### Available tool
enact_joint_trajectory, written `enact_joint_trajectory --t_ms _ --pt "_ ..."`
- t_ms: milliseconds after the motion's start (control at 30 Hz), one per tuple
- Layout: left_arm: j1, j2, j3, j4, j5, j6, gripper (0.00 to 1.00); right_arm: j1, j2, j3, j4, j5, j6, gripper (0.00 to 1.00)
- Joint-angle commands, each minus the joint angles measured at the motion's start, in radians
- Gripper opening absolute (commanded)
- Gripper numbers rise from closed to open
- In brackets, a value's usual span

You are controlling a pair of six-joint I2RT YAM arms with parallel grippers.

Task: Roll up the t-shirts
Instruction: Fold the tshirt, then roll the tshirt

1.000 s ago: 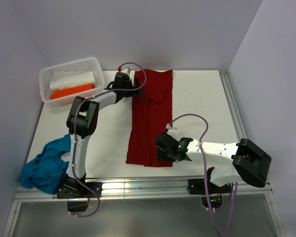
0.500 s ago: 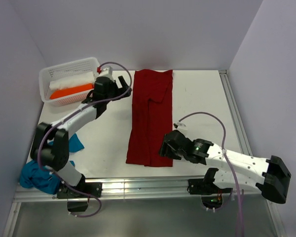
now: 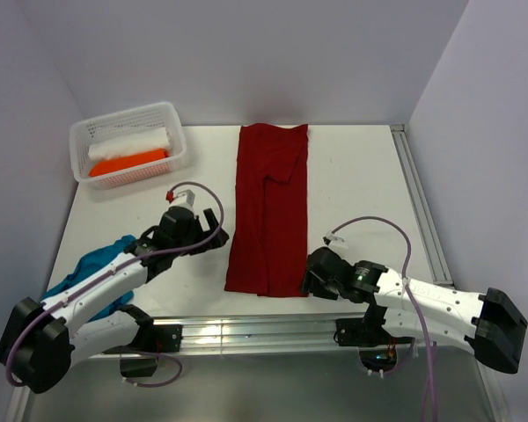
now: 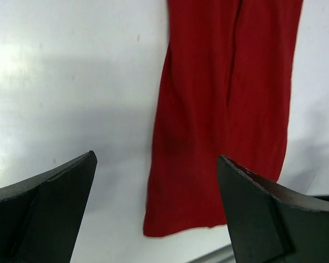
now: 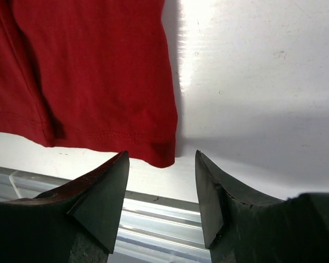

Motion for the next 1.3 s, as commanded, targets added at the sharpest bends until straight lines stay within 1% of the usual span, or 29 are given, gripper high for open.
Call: enact_joint_trajectory --t_ms 0,167,300,367,433,533,567,633,667,700,767,900,933,967,1000,1067,1100,1133,1200,1267 --pt "-0.031 -0.06 -0.062 -0.05 0.01 -0.084 0.97 -0.007 0.02 -0.008 0.048 -0.008 0.012 0.58" --pt "-0.063 -0.086 -0.132 -0.034 0.013 -0.133 0.96 -0.007 0.075 -0.009 0.095 -0.006 0.011 0.54" --pt "-0.082 -0.072 -0.181 0.004 0.041 -0.153 0.92 -0.007 0.127 -0.009 0.118 -0.006 0.009 0.5" --pt "-0.109 -0.06 -0.188 -0.006 0.027 -0.17 0.9 -0.007 0.142 -0.011 0.121 -0.002 0.012 0.48" --pt "-0.132 -0.054 -0.193 -0.016 0.003 -0.188 0.9 -0.008 0.159 -0.017 0.132 -0.005 0.012 0.43" --pt "-0.183 -0.06 -0.208 -0.028 -0.02 -0.213 0.89 -0.007 0.173 -0.021 0.144 -0.009 0.012 0.39" --pt "-0.189 -0.063 -0.211 -0.028 -0.022 -0.217 0.88 -0.007 0.175 -0.021 0.146 -0.01 0.014 0.36" --pt "-0.198 -0.07 -0.222 -0.025 -0.022 -0.225 0.87 -0.007 0.181 -0.017 0.152 -0.013 0.012 0.23" --pt "-0.202 -0.072 -0.23 -0.024 -0.019 -0.228 0.85 -0.007 0.181 -0.014 0.149 -0.016 0.009 0.16" --pt "-0.203 -0.074 -0.233 -0.014 -0.017 -0.23 0.84 -0.007 0.184 -0.008 0.144 -0.016 0.008 0.04" --pt "-0.209 -0.071 -0.247 0.006 -0.002 -0.23 0.81 -0.007 0.188 0.0 0.137 -0.011 0.006 0.0" --pt "-0.234 -0.046 -0.254 0.05 -0.001 -0.231 0.78 -0.007 0.181 0.012 0.126 -0.01 0.001 0.0" --pt "-0.244 -0.04 -0.254 0.058 -0.001 -0.233 0.73 -0.007 0.181 0.012 0.126 -0.01 0.0 0.0" --pt "-0.249 -0.032 -0.254 0.065 0.002 -0.231 0.71 -0.008 0.178 0.014 0.124 -0.01 0.0 0.0" --pt "-0.255 -0.015 -0.251 0.07 0.004 -0.231 0.7 -0.007 0.176 0.018 0.121 -0.008 0.0 0.0" --pt "-0.271 0.001 -0.242 0.078 0.004 -0.233 0.66 -0.005 0.176 0.02 0.12 -0.008 -0.005 0.0" --pt "-0.275 0.009 -0.238 0.078 0.002 -0.234 0.65 -0.007 0.176 0.022 0.12 -0.008 -0.005 0.0" --pt "-0.287 0.023 -0.233 0.073 -0.001 -0.237 0.61 -0.008 0.178 0.026 0.117 -0.008 -0.005 0.0" --pt "-0.301 0.035 -0.219 0.069 -0.013 -0.248 0.6 -0.007 0.181 0.031 0.114 -0.006 -0.008 0.0" --pt "-0.327 0.049 -0.21 0.073 -0.024 -0.256 0.56 -0.007 0.182 0.035 0.114 -0.005 -0.008 0.0"
